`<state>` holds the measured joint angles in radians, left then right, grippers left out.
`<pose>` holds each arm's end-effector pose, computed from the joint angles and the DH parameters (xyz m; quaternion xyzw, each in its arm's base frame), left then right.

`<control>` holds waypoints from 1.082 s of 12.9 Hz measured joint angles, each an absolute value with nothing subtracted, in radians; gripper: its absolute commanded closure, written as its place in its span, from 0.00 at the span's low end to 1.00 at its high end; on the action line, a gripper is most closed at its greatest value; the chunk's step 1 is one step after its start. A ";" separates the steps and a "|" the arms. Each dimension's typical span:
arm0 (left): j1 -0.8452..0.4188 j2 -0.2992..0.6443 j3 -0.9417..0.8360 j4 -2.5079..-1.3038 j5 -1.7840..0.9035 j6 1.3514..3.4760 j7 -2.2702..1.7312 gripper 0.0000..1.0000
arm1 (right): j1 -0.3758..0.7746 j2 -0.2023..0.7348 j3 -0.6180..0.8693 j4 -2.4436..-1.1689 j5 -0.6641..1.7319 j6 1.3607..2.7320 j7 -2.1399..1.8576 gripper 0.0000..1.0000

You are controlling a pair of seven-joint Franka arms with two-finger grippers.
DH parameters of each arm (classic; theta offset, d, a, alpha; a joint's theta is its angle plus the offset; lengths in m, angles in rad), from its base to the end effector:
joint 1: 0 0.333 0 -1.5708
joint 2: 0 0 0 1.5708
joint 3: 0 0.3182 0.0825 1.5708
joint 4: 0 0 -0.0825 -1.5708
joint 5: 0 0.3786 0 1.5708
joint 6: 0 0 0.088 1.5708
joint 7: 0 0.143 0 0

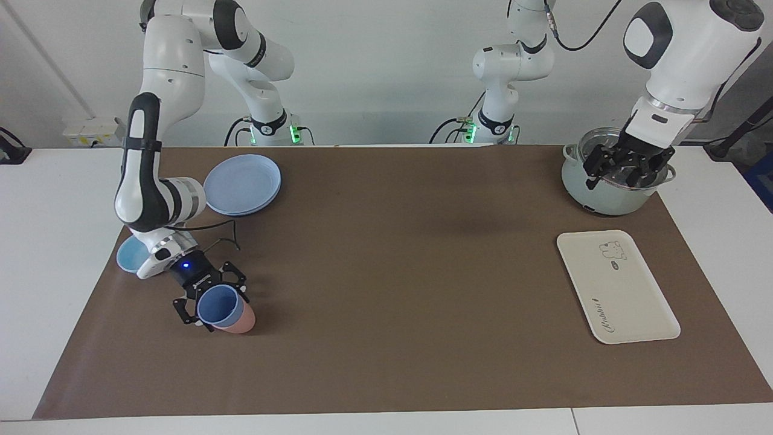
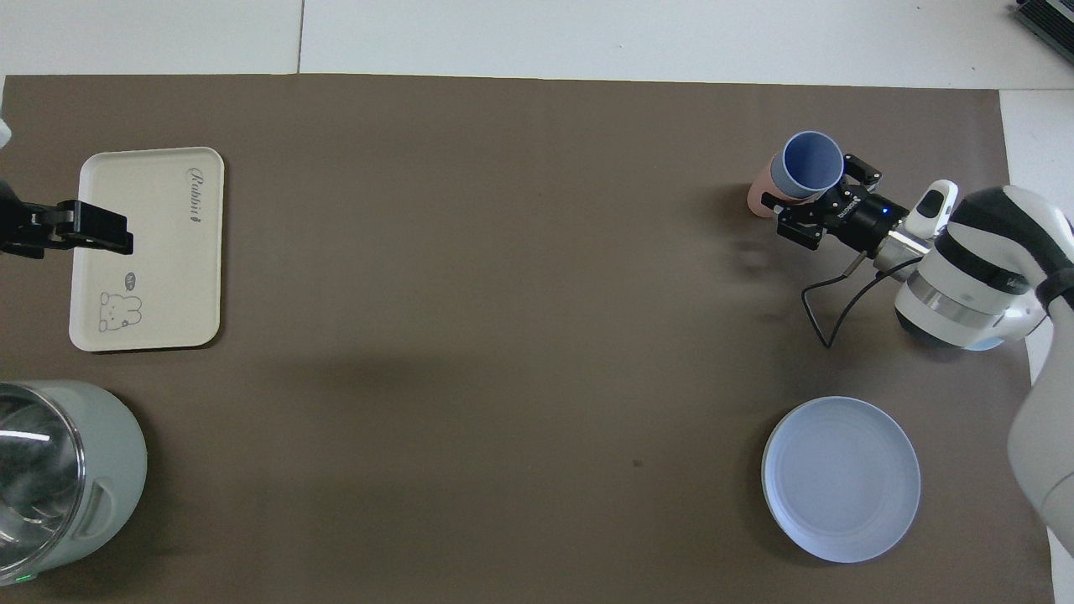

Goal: Place cup on tray
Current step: 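Close the right gripper on the pink cup's rim and lift it, then carry the cup toward center while the left gripper reaches toward it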

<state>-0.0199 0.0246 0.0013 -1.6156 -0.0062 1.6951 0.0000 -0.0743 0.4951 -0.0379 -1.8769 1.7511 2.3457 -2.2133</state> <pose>0.5693 -0.0114 0.5672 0.9996 -0.0090 0.0274 0.0033 0.6654 -0.0333 0.2468 -0.7925 -0.2912 -0.4900 0.2169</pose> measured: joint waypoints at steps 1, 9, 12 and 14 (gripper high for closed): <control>-0.020 0.023 0.001 -1.617 -0.006 1.695 0.000 0.08 | -0.066 0.497 -0.037 -1.877 1.751 2.347 -2.213 0.32; -0.020 0.015 0.002 -1.634 -0.006 1.701 0.000 0.08 | -0.052 0.493 -0.038 -1.856 1.753 2.372 -2.252 1.00; -0.018 0.013 0.004 -1.636 -0.006 1.703 0.000 0.08 | -0.023 0.413 -0.036 -1.831 1.712 2.413 -2.132 1.00; -0.018 0.012 0.005 -1.637 -0.006 1.704 0.000 0.08 | 0.042 0.326 -0.035 -1.829 1.580 2.486 -1.943 1.00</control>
